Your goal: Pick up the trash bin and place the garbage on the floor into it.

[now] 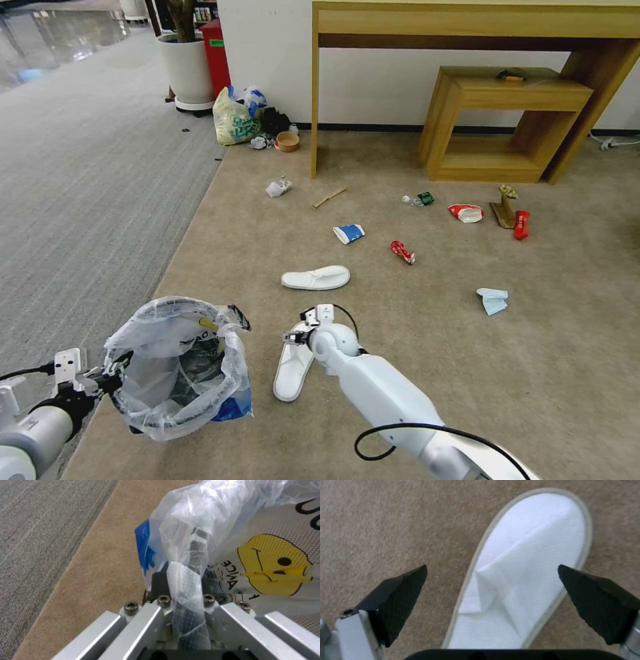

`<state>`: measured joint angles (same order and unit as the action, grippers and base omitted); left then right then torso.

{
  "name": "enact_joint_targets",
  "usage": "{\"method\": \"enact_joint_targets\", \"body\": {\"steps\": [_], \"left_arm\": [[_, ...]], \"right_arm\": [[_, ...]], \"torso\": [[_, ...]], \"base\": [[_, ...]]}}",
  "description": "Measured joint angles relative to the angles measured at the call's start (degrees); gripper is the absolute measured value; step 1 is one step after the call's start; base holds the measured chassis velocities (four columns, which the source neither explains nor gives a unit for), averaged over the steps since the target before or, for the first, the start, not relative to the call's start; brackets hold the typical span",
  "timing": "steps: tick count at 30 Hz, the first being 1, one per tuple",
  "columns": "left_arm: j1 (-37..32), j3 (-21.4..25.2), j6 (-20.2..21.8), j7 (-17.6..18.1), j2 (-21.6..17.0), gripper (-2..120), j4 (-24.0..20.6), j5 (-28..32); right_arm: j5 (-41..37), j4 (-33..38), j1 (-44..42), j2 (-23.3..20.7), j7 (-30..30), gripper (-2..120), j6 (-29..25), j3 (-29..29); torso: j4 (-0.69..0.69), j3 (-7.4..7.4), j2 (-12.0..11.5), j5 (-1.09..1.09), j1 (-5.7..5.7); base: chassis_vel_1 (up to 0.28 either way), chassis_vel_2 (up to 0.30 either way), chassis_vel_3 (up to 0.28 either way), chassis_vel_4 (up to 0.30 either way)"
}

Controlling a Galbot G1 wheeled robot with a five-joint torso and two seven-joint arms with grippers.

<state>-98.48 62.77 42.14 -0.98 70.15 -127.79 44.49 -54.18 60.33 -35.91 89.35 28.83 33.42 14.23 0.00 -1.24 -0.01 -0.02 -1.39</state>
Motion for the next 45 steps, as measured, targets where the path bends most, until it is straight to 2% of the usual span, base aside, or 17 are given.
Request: {"method": "enact_joint_targets", "body": {"steps": [6,7,8,10,11,13,24,26,27,30,34,38,40,42,45], "left_arm": [[0.25,0.0,0.0,-0.02,-0.12,0,0.32,-0.01],[0.3,0.0,0.0,-0.04,-0.12,0,0.42,-0.01],[0.31,0.01,0.0,-0.04,-0.11,0,0.46,-0.01],[0.35,-0.08,0.0,-0.06,-0.04,0,0.61,-0.01],[0.35,-0.08,0.0,-0.06,-0.04,0,0.61,-0.01],[0.36,-0.19,0.0,-0.09,-0.03,0,0.68,-0.02],[0.34,-0.34,0.0,-0.26,0.28,0,1.03,-0.26],[0.32,-0.38,0.0,-0.29,0.28,0,1.1,-0.27],[0.32,-0.38,0.0,-0.29,0.28,0,1.1,-0.27],[0.34,-0.47,-0.01,-0.31,0.26,0,1.23,-0.26],[0.34,-0.51,0.0,-0.31,0.23,0,1.23,-0.25],[0.32,-0.58,0.0,-0.31,0.15,0,1.23,-0.25],[0.31,-0.6,0.0,-0.32,0.11,0,1.23,-0.25],[0.31,-0.62,0.0,-0.33,0.02,0,1.26,-0.24],[0.31,-0.64,0.0,-0.35,-0.03,0,1.28,-0.23]], "right_arm": [[-0.28,-2.0,0.9,1.5,1.24,99,0.38,0.1],[-0.64,-2.3,0.98,1.66,1.61,92,0.59,-0.01],[-0.69,-2.37,0.99,1.66,1.67,92,0.66,-0.03],[-0.92,-2.77,0.95,1.66,1.75,81,0.81,-0.23],[-0.92,-2.77,0.95,1.66,1.75,81,0.81,-0.23],[-1.46,-3.04,0.81,1.67,2.02,72,0.99,-0.5],[-1.9,-4.22,0.76,1.59,2.15,61,0.83,-1.53],[-1.88,-4.61,0.83,1.77,1.98,53,0.69,-1.63],[-1.88,-4.61,0.83,1.77,1.98,53,0.69,-1.63],[-1.64,-4.86,0.85,1.83,1.63,40,0.29,-1.61],[-1.44,-4.97,0.85,1.87,1.56,34,0.02,-1.58],[-1.18,-4.98,0.78,1.78,1.55,15,-0.28,-1.53],[-1.12,-4.98,0.71,1.73,1.56,12,-0.35,-1.53],[-0.93,-4.98,0.55,1.61,1.56,3,-0.57,-1.54],[-0.8,-4.93,0.45,1.54,1.56,0,-0.78,-1.57]], "torso": [[0.0,0.0,0.0,0.0,0.0],[0.0,0.0,0.0,0.0,0.0],[0.0,0.0,0.0,0.0,0.0],[0.0,0.0,0.0,0.0,0.0],[0.0,0.0,0.0,0.0,0.0],[-0.01,0.0,0.0,0.0,0.0],[-0.01,0.0,0.0,0.0,0.0],[0.0,0.0,0.0,0.0,0.0],[0.0,0.0,0.0,0.0,0.0],[-0.01,0.0,0.0,0.0,0.0],[0.0,0.0,0.0,0.0,0.0],[-0.01,0.0,0.0,0.0,0.01],[-0.01,0.0,0.0,0.0,0.0],[-0.01,0.0,0.0,0.0,0.01],[-0.01,0.0,0.0,0.0,0.01]], "base": [[0.0,0.0,0.0,0.0],[0.0,0.0,0.0,0.0],[0.0,0.0,0.0,0.0],[0.0,0.0,0.0,0.0],[0.0,0.0,0.0,0.0],[0.0,0.0,0.0,0.0],[0.0,0.0,0.0,0.0],[0.0,0.0,0.0,0.0],[0.0,0.0,0.0,0.0],[0.0,0.0,0.0,0.0],[0.0,0.0,0.0,0.0],[0.0,0.0,0.0,0.0],[0.0,0.0,0.0,0.0],[0.0,0.0,0.0,0.0],[0.0,0.0,0.0,0.0]]}}
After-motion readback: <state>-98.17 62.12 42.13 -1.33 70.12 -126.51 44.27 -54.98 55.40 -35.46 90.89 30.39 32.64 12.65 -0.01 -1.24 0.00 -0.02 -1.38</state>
